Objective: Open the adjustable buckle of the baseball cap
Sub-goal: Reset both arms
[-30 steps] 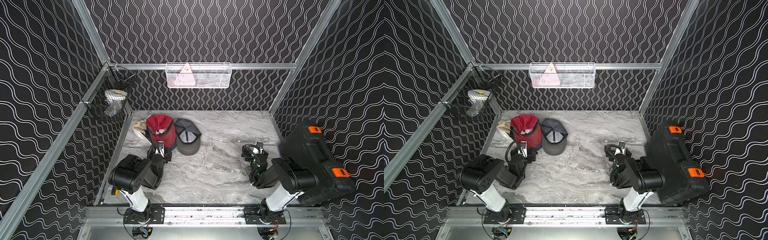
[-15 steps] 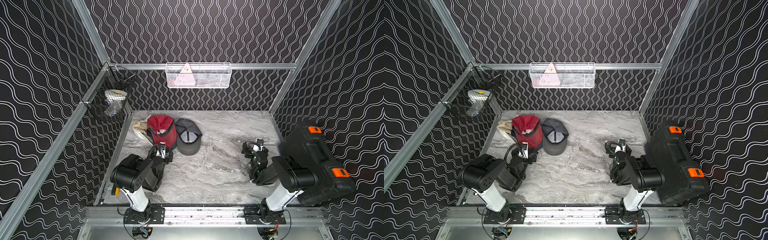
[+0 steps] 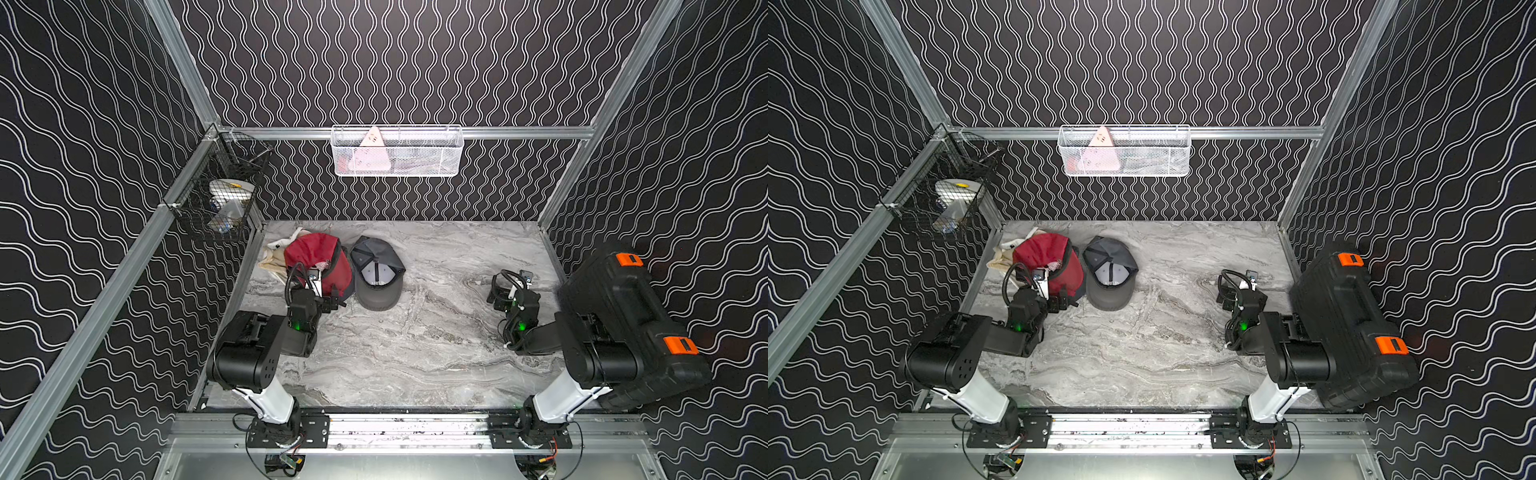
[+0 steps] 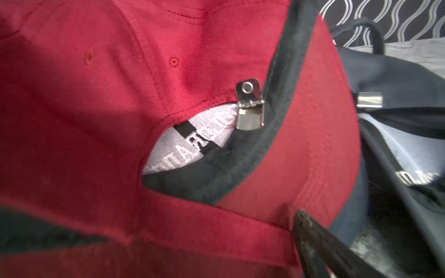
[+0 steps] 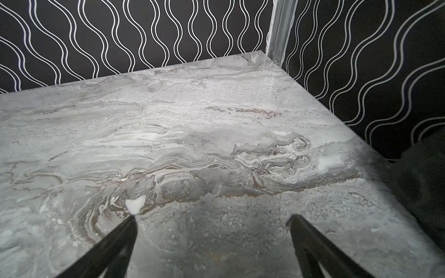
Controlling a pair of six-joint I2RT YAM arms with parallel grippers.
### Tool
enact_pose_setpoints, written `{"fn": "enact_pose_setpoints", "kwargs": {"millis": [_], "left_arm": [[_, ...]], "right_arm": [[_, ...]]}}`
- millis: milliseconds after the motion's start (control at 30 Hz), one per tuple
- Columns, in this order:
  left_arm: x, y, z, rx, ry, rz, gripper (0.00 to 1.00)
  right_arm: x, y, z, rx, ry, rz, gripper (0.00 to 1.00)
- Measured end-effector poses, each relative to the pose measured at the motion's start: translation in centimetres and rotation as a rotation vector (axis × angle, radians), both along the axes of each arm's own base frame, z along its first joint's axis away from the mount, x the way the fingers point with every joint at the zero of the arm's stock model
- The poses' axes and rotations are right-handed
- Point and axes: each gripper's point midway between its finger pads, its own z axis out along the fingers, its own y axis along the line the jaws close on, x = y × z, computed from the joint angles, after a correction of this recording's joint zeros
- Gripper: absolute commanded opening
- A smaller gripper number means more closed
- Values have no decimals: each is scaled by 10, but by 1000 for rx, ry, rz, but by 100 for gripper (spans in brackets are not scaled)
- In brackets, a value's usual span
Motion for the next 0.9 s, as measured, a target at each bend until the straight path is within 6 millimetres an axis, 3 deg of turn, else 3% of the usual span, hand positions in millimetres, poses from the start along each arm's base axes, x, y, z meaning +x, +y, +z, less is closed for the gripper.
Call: {"fn": "enact_pose_setpoints", "kwargs": {"millis": [900], "left_arm": [[-2, 1, -5, -2, 23, 1, 99]], "right_arm": [[-4, 1, -5, 3, 17, 7, 100]]}}
